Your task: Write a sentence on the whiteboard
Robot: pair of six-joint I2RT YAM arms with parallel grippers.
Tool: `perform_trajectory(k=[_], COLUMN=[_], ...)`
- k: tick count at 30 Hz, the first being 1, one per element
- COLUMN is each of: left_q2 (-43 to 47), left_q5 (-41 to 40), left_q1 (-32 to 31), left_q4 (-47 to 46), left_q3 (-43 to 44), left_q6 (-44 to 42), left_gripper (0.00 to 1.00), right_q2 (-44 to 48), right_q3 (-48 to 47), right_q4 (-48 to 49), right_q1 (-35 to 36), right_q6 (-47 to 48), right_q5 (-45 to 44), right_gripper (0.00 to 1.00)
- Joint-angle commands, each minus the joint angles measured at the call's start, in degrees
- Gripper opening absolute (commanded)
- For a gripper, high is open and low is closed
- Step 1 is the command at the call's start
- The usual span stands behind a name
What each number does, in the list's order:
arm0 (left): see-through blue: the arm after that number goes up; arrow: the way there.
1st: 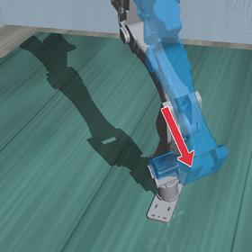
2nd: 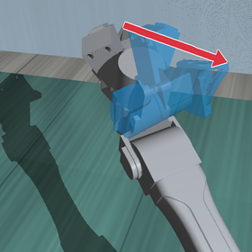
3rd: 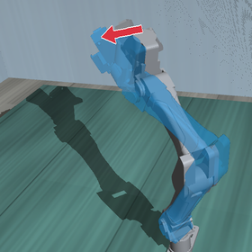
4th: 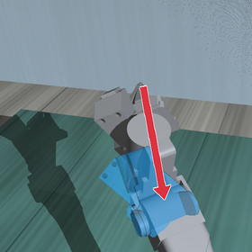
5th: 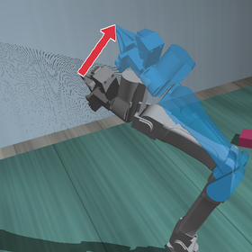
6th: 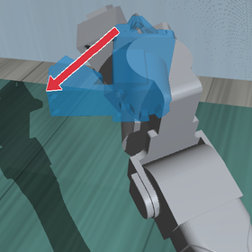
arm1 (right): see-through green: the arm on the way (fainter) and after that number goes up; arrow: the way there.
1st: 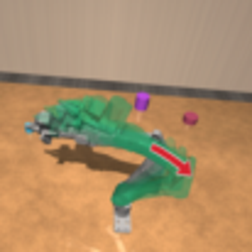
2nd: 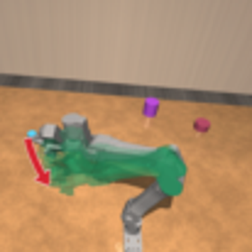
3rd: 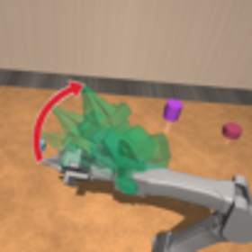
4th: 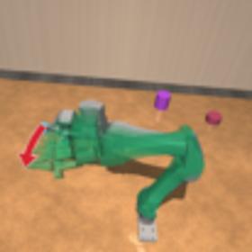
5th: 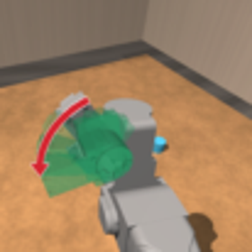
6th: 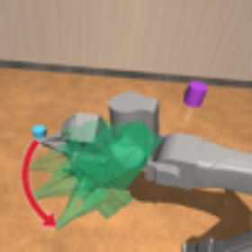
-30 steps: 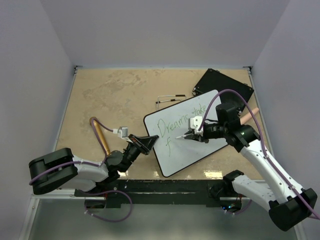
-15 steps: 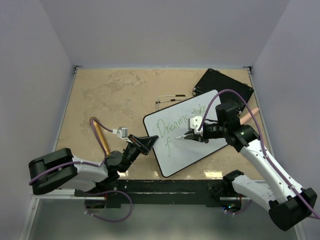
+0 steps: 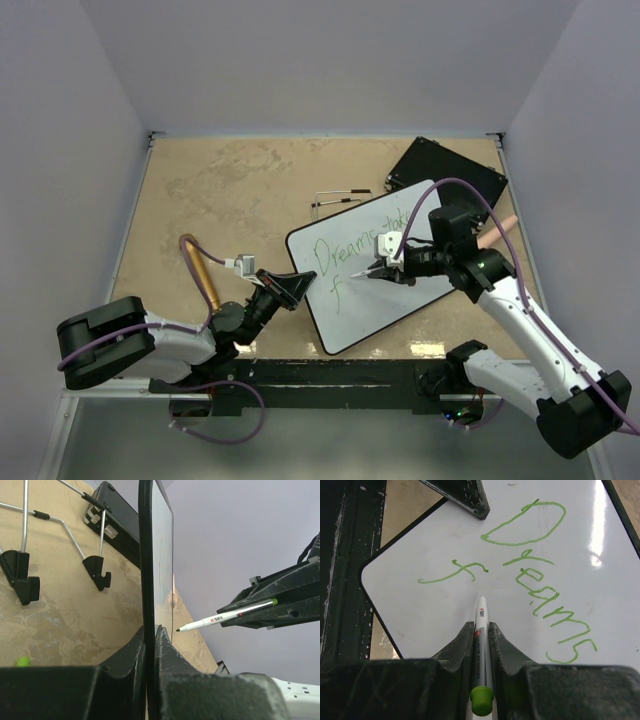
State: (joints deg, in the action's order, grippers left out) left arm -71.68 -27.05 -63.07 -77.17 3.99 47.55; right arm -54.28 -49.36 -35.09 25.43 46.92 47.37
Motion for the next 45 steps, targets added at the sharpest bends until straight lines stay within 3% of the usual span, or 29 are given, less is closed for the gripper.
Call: perform_trajectory(k=[1, 30, 45], left_q2=[-1.27, -2.85, -2.06], left_q5=[-0.64, -0.11, -0.29], left_q1=[-0.04, -0.04, -0.04], left_q4=[-2.72, -3.08, -3.17], left_q3=[-1.0, 0.23, -0.38], left_q6=[-6.59, -6.42, -6.59], left_gripper=[0.0, 0.0, 0.0], right_q2=[-0.12, -2.58, -3.64], right_q3=[-0.03, 1.11, 0.85], right_q4=[1.52, 9.95, 4.6], right_q1=[-0.03, 3.05, 3.92], right_q6=[-0.42, -8.16, -3.94], right_q5=[1.75, -3.07, -3.61], right_gripper=[0.0, 0.0, 0.0])
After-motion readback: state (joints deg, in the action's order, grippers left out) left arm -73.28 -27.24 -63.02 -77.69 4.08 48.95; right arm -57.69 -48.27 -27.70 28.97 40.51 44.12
